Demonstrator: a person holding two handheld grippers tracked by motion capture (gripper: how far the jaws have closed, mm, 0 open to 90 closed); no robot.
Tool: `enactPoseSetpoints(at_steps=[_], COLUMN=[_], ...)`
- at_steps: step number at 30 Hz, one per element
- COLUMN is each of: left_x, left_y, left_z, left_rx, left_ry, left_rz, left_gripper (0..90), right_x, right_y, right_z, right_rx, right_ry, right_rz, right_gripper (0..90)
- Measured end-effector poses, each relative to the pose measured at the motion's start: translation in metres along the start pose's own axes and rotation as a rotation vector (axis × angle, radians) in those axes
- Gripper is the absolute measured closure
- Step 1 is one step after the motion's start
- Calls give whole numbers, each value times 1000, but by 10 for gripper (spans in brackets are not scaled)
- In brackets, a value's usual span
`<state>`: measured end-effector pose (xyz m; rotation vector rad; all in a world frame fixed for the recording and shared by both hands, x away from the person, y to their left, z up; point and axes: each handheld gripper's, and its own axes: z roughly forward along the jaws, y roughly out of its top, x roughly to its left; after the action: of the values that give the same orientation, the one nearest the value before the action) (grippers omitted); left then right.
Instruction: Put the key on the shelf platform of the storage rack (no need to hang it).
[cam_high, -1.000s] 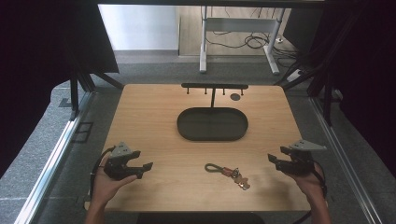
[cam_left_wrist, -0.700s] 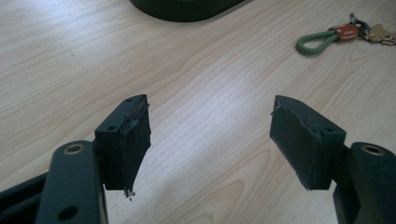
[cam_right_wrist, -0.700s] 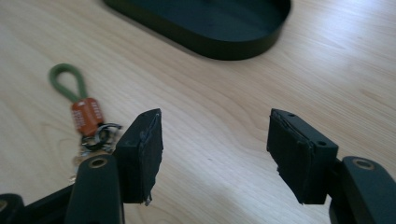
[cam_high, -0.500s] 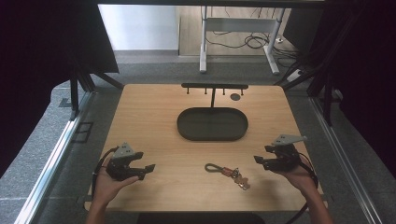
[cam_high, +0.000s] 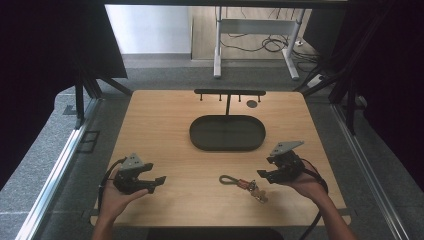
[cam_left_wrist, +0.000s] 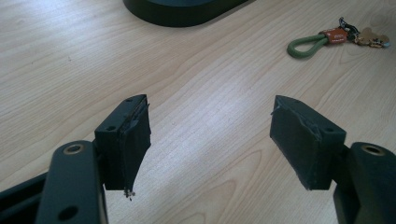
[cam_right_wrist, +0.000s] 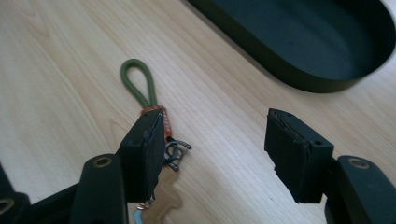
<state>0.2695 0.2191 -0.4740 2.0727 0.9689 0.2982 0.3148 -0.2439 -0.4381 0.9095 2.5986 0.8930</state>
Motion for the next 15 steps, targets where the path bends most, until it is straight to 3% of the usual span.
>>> enactPoseSetpoints(at_steps=[15], left_x=[-2], left_y=[1], left_z=[5], left_rx=[10], left_ry=[-3], left_rz=[3], left_gripper=[292], right_x=[11], right_y=[13], right_z=[19], right_rx=[93], right_ry=[74], right_rz=[-60], right_gripper=[408])
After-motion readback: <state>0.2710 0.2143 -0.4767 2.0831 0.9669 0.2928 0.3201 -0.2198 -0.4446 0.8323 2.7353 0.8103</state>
